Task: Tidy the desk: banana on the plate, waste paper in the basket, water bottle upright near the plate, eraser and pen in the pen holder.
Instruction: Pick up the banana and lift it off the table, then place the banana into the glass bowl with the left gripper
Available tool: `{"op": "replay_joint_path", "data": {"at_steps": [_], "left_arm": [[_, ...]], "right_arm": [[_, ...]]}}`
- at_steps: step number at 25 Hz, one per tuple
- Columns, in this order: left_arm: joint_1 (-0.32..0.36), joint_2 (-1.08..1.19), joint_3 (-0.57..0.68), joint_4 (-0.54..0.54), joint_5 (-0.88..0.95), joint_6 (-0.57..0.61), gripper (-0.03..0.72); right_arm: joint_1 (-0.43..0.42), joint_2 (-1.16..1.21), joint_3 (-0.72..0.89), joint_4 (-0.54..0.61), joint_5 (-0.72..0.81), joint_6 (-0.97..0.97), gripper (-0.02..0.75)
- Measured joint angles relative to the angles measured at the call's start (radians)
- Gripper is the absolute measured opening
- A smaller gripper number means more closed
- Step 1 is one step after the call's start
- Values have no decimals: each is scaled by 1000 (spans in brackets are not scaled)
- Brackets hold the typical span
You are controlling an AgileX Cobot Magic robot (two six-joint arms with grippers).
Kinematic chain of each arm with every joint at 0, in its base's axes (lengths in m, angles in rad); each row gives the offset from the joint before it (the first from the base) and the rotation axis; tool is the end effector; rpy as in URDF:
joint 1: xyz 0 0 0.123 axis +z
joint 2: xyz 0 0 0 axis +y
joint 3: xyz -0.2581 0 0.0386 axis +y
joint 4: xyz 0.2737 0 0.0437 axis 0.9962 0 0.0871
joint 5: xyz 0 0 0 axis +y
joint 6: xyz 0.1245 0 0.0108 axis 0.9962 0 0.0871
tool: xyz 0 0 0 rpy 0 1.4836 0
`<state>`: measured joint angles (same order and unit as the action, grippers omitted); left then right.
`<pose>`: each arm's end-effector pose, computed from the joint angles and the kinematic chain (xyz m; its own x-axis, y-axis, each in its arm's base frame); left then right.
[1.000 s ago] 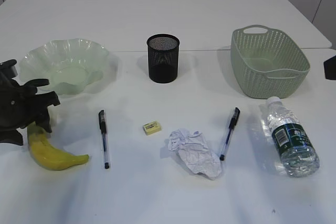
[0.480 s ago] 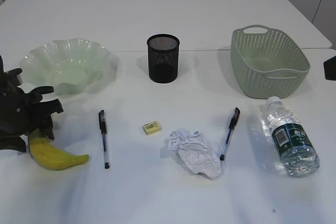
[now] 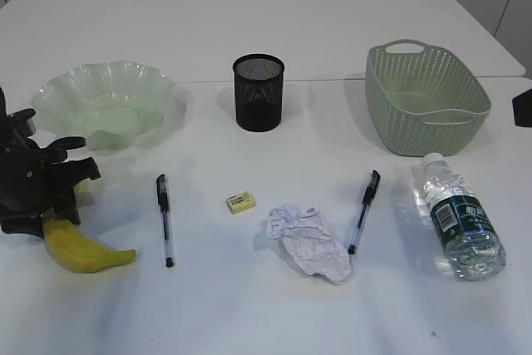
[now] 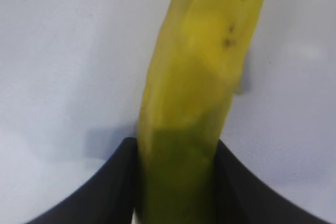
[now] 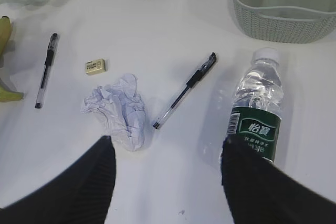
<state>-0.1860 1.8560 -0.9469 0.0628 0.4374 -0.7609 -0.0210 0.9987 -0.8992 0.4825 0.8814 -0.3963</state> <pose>0.3452 -0.0616 0.0518 -0.8274 -0.5027 -0.2505 -0.4705 0.8639 -0.1796 0.2487 0.0396 0.2908 -0.7217 -0.0545 -0.6901 -0.2756 0.9371 0.2142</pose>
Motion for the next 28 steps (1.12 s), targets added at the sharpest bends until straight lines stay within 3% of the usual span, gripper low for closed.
{"op": "replay_joint_path", "data": {"at_steps": [16,22,28], "left_arm": [[0,-155,-41,-21,131,60,265],[2,-159,-233,-13,197,62,265],[52,-59,-525,-8,331,62,265]], "right_arm": [[0,0,0,4,0,-1,475],[0,0,0,8,0,-1,475],[0,0,0,8,0,-2,475]]}}
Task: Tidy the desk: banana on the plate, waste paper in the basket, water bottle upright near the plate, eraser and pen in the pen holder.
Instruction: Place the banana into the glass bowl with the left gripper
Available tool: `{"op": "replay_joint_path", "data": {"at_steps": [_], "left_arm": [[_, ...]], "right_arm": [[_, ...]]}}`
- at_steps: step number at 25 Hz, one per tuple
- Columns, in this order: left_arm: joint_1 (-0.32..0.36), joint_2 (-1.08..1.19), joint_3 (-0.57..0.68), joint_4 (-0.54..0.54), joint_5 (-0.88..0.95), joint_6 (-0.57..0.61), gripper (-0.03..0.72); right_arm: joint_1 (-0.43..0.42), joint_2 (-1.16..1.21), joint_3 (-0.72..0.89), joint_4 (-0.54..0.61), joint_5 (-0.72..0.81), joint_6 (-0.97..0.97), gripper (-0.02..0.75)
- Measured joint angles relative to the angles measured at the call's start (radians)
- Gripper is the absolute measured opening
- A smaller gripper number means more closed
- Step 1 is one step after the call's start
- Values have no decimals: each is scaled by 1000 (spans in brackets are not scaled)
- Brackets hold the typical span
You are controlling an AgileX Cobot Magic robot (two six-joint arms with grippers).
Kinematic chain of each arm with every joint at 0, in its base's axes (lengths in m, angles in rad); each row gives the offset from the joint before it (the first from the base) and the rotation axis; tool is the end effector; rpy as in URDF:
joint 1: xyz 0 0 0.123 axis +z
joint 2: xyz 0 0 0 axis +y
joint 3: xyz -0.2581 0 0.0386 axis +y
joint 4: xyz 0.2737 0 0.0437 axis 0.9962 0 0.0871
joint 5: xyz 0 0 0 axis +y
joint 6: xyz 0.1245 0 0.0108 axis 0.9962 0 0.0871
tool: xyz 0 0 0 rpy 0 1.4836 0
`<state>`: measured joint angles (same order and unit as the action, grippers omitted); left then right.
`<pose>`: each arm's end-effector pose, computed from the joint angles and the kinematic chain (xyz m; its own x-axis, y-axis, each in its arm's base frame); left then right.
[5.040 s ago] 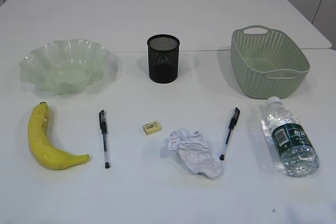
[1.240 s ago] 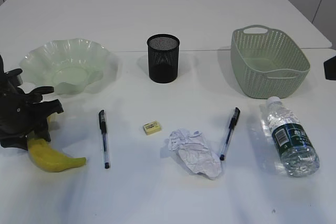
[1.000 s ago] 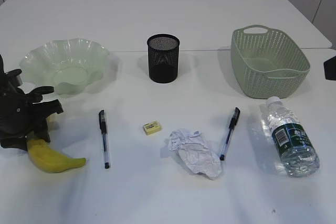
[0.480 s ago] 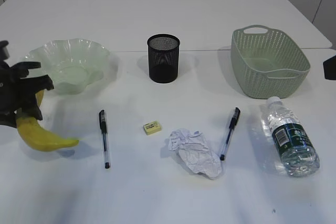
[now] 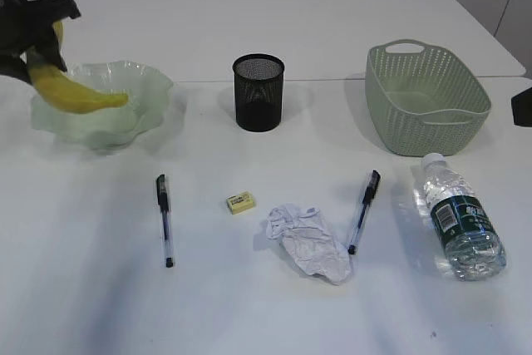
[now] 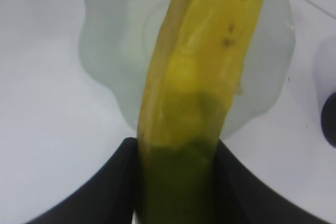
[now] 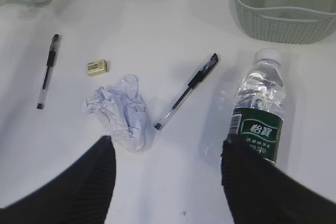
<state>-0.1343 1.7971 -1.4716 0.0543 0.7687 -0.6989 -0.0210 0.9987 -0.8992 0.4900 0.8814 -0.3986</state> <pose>0.4323 -0.0536 0.2142 -0.7312 -0.5193 -0.4422 -0.4233 0.8539 -0.3028 0.2487 0.0402 0.2911 -0.7209 -0.0515 -0.6911 -0.2772 0.9354 0.2196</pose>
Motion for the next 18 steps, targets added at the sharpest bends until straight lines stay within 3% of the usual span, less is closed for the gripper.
{"op": "replay_joint_path", "data": {"at_steps": [10,18], "left_arm": [[49,270,-482,-54,181,0,265],[66,494,-725,-88,269,0,265]], "right_arm": [[0,0,0,0,0,0,475],[0,0,0,0,0,0,475]]}}
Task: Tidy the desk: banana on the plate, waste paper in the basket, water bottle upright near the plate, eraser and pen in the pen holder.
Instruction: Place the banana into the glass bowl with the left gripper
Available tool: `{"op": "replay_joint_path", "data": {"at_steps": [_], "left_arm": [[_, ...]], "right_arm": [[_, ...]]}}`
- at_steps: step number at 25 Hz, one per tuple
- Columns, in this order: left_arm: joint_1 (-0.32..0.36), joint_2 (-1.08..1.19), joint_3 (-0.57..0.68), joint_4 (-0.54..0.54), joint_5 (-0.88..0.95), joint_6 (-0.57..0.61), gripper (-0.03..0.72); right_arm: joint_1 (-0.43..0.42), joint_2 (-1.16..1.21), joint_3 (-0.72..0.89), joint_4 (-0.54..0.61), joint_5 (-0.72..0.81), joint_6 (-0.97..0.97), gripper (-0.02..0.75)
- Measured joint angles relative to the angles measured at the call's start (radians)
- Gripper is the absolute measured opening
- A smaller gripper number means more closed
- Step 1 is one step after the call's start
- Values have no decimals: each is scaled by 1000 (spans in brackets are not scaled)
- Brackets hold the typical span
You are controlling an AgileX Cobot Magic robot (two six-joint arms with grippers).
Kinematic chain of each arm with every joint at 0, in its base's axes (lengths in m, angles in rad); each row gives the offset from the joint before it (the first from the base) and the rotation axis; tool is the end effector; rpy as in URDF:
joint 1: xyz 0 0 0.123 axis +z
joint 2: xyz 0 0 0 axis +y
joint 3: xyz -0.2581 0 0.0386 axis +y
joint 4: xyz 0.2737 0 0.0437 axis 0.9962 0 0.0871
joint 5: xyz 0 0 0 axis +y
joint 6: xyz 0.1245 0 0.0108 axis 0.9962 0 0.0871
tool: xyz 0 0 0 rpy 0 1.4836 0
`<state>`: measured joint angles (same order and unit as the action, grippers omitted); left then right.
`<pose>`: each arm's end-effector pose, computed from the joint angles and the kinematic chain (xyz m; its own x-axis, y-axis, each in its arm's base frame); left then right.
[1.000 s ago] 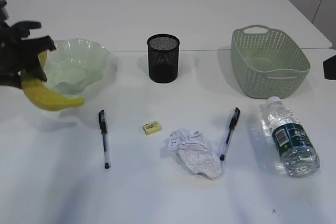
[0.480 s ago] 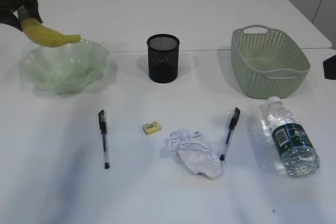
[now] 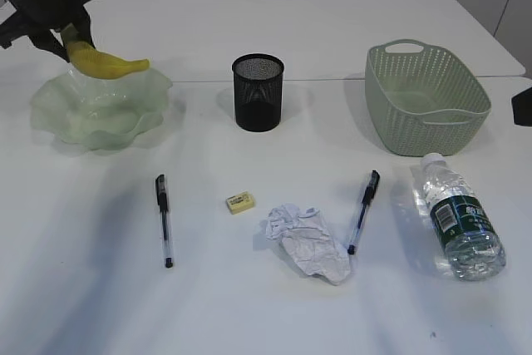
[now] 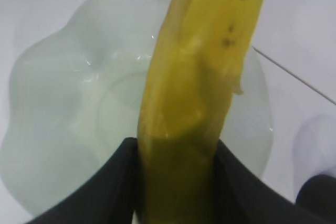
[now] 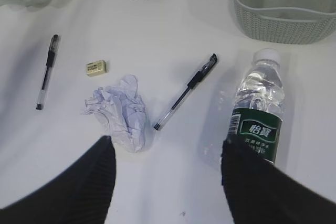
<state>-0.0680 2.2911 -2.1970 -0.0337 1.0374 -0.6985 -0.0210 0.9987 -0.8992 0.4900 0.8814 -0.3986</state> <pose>0.5371 -0.0402 0.2013 -0.7050 -0.6093 -0.3629 -0.5036 0.7904 -0.3488 0.2487 0.0402 0.2911 -0.7209 -0.0515 -0.6911 -0.2772 0.9354 0.2196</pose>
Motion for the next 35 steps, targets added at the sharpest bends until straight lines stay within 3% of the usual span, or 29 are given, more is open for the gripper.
{"op": "replay_joint_path", "data": {"at_steps": [14,29,35], "left_arm": [[46,143,-40,-69,-28,2,265],[49,172,-40,-95,-51,2,265],[49,172,-40,-97,-23,2,302]], "right_arm": [[0,0,0,0,-2,0,474],[0,0,0,0,-8,0,474],[0,0,0,0,-10,0,474]]}}
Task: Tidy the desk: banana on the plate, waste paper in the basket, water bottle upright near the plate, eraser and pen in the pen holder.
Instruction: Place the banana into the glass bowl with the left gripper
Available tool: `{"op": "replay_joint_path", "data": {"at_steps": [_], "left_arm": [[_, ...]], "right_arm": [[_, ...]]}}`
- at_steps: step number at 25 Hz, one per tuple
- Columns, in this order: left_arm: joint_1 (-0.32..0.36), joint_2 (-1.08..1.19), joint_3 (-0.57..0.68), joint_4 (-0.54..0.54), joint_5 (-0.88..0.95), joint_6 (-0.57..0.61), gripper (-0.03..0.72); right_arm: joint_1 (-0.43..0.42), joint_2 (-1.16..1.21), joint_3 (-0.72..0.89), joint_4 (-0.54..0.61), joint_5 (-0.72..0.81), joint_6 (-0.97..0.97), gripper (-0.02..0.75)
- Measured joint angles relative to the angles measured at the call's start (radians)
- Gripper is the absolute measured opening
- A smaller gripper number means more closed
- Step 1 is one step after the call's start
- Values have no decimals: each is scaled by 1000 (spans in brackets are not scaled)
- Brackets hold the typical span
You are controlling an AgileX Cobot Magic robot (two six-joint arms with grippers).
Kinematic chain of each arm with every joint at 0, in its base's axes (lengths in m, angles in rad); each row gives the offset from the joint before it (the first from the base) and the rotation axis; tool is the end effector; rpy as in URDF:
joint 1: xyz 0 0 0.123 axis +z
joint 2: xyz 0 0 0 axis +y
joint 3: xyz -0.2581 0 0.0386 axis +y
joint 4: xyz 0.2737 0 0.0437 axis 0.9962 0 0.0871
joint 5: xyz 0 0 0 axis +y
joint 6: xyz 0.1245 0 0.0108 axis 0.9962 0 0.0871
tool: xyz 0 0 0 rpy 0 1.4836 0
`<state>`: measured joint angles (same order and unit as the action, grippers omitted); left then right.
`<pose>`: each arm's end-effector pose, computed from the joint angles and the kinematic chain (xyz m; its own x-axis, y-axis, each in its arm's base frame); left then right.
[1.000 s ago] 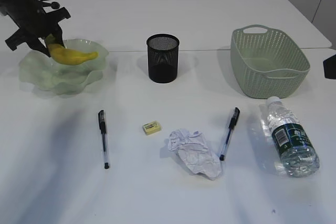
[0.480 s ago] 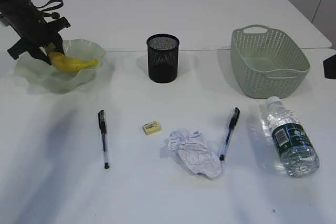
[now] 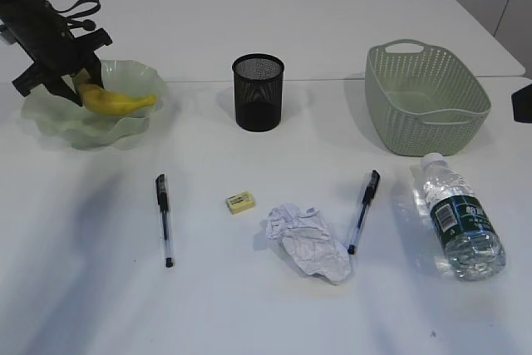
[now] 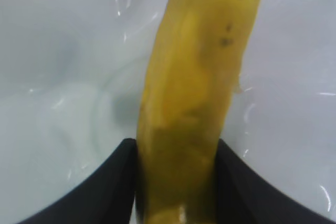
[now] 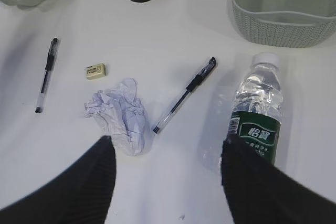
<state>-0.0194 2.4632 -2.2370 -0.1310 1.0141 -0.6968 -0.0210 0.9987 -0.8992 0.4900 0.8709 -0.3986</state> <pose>0.5521 -0.0246 0.1228 -0.7021 -0.6757 -0.2246 -0.5861 0.7275 -0.3567 0.2497 0.0398 0.2918 -0.7147 -0.0481 -0.6977 -0.2746 0.9368 0.2168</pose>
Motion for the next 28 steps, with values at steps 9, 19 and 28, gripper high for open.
{"op": "replay_joint_path", "data": {"at_steps": [9,19,28], "left_arm": [[0,0,-24,0,29,0,323],[0,0,-125,45,83,0,419],[0,-3,-300,87,220,180,420]], "right_arm": [[0,0,0,0,0,0,474],[0,2,0,0,-2,0,474],[0,2,0,0,2,0,473]]}}
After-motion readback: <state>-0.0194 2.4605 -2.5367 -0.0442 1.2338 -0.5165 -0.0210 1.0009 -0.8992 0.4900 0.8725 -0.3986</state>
